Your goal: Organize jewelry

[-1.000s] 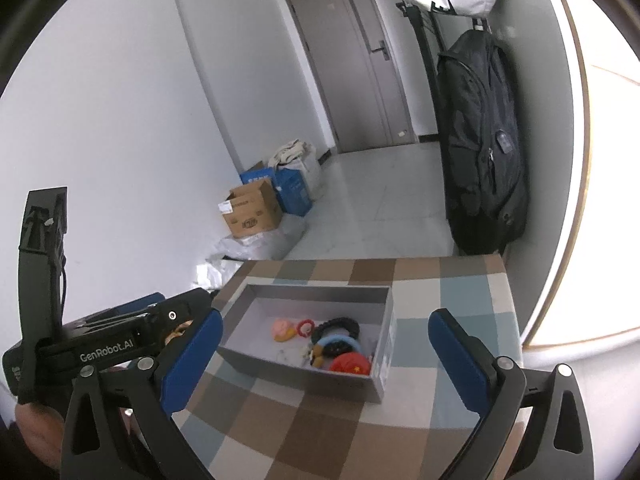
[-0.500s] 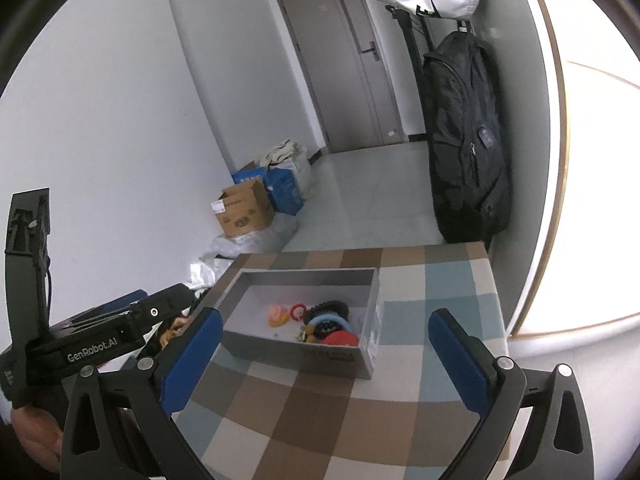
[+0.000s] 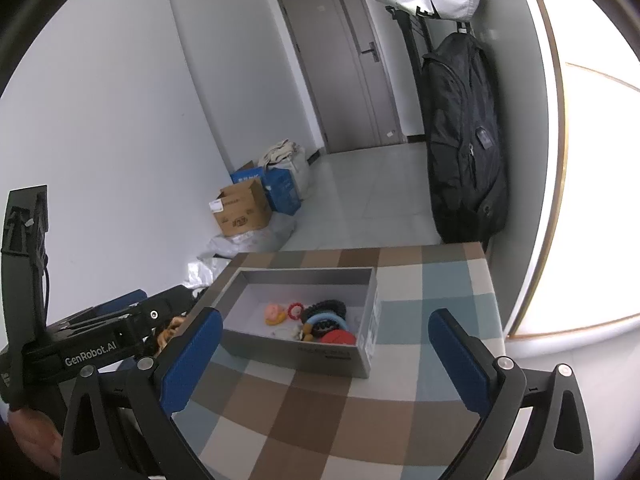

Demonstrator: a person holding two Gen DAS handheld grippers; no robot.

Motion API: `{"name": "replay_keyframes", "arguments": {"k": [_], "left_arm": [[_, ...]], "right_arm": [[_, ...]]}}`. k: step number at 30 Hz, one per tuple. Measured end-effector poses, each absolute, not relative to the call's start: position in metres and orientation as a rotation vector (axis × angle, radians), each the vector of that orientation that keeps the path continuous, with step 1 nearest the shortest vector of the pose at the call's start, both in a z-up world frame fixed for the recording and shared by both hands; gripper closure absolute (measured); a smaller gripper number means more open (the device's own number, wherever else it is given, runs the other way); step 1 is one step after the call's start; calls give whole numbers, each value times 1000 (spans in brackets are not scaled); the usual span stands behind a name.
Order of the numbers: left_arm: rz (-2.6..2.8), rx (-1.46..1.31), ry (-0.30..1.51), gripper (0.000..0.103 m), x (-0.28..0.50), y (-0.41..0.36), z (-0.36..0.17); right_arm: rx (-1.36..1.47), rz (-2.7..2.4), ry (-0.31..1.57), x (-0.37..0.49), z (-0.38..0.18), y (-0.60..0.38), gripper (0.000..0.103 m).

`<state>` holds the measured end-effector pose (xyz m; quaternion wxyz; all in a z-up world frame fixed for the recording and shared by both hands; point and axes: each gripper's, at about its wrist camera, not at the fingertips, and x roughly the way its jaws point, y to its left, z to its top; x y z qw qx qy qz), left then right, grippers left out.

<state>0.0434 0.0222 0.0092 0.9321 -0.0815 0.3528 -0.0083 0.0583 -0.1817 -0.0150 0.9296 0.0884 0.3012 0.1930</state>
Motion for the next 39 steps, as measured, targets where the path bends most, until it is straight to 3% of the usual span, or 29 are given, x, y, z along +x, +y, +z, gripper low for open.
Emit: {"name": "replay_keyframes", "arguments": {"k": [39], "left_arm": [[-45, -168, 727, 18, 42, 19, 10]], "right_arm": [[176, 406, 626, 56, -18, -178, 0]]}}
